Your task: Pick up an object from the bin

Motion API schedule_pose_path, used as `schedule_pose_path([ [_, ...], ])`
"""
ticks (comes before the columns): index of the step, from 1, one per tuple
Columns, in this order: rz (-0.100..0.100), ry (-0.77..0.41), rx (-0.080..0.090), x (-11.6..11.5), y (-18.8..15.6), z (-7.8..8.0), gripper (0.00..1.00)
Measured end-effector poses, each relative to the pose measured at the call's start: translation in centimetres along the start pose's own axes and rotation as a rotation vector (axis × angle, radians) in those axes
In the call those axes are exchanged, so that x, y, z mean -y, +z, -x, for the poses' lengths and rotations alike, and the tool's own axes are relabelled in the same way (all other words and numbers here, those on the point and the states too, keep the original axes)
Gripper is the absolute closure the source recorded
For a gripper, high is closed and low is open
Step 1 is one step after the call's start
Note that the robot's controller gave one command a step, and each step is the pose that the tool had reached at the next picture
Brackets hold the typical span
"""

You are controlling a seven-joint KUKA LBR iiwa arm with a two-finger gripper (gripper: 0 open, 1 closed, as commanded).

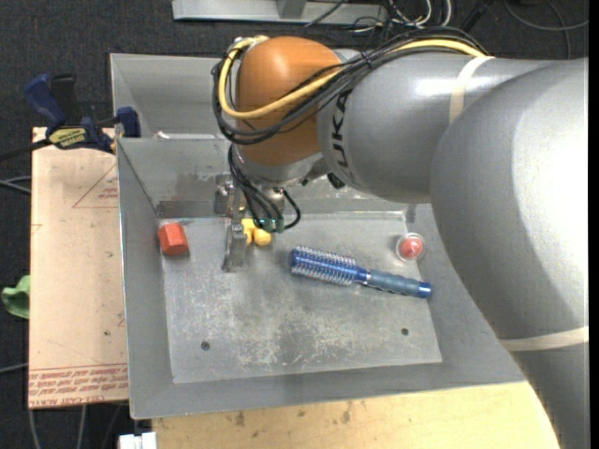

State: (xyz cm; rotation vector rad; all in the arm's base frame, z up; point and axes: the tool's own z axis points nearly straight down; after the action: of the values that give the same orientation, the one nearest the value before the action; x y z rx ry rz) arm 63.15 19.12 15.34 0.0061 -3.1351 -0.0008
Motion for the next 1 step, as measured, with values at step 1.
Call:
schedule_pose_path([
  [1,0.002,-0.49,0.017,-6.37,8.09,1.7,0.0],
])
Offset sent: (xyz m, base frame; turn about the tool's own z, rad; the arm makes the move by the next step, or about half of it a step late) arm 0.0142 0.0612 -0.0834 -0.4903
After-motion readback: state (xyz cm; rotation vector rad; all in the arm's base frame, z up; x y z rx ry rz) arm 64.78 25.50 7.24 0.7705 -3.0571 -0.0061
